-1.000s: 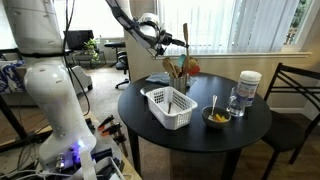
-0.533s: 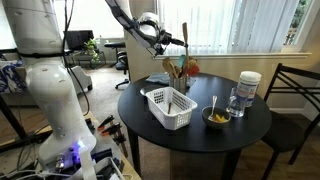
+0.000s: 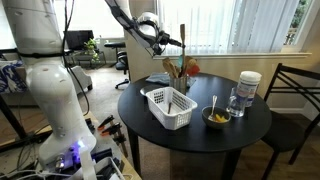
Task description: Take the wooden spoon out of the basket and put it into the metal bucket
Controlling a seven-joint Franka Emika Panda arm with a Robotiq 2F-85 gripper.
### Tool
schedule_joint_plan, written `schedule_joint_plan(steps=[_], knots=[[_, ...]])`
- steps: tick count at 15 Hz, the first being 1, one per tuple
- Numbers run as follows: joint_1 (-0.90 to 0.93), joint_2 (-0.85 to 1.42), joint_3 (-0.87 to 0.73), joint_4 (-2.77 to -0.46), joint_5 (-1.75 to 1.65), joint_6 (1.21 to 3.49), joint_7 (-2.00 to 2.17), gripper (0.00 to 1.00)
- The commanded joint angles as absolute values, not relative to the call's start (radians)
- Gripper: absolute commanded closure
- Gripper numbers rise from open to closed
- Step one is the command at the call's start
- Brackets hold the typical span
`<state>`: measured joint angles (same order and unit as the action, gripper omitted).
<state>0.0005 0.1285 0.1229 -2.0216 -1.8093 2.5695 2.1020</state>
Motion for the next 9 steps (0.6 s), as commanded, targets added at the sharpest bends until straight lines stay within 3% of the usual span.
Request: schedule_joint_plan(steps=[1,9], knots=[[-0.001,0.104,0.126,-2.042,-1.808,2.606,2.142,0.92],[-0.002,0.092,0.125,-2.067,-1.694,2.620,2.095,0.92]])
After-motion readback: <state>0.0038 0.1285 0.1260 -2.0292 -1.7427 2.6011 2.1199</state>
